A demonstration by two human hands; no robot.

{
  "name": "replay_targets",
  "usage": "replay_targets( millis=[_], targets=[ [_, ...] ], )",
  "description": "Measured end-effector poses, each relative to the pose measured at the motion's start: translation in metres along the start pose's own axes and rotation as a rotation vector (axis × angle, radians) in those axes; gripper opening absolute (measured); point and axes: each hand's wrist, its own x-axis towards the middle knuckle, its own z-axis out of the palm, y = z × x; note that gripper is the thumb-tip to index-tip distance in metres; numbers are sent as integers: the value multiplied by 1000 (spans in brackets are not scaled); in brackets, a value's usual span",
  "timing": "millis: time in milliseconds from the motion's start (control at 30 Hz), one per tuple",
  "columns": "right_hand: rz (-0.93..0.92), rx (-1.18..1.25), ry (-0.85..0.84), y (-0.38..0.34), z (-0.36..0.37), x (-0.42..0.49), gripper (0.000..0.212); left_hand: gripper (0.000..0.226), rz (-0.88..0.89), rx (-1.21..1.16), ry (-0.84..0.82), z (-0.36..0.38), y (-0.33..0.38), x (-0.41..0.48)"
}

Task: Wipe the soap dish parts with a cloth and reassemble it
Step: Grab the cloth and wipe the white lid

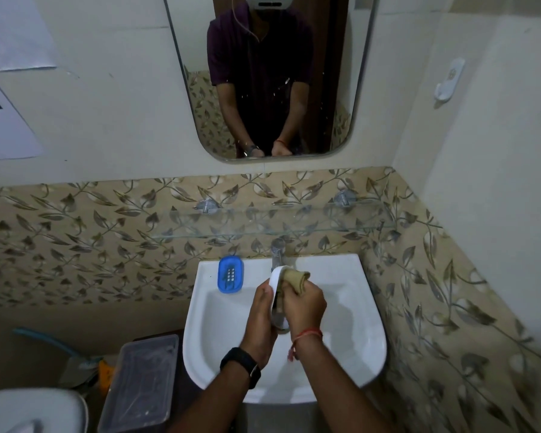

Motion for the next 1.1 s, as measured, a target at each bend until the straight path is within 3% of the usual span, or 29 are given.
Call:
replay_targets(
  millis=[167, 233, 367, 467, 567, 667, 733, 800, 900, 1000, 1100],
  targets=[
    [-208, -54, -307, -1, -11, 0, 13, 43, 41, 68, 36, -6, 8, 1],
    [-186, -125, -366, 12, -14, -6, 20, 41, 49, 116, 34, -8, 10, 2],
    [167, 49, -120, 16, -9, -5, 15, 41, 87, 208, -23, -4, 4, -3],
    [180, 181, -18, 2, -5, 7, 12, 46, 90, 204, -21, 0, 0, -6],
    [7, 82, -243, 0, -8, 6, 5, 41, 77, 176, 32, -4, 6, -2],
    [-84, -132, -462, 9, -10, -1, 15, 39, 77, 152, 63, -10, 14, 3],
    [23, -160, -395, 10, -8, 4, 14, 39, 82, 160, 47, -8, 15, 2],
    [162, -72, -222, 6, -4, 11, 19, 39, 86, 180, 34, -4, 12, -2],
    [156, 100, -92, -2, -2, 19, 14, 45, 96, 207, 6, 1, 10, -6],
    [124, 254, -315, -3, -9, 17, 15, 43, 90, 196, 12, -4, 20, -2],
    [165, 229, -554, 4, -21, 14, 14, 34, 78, 218, 40, -15, 24, 3]
  ],
)
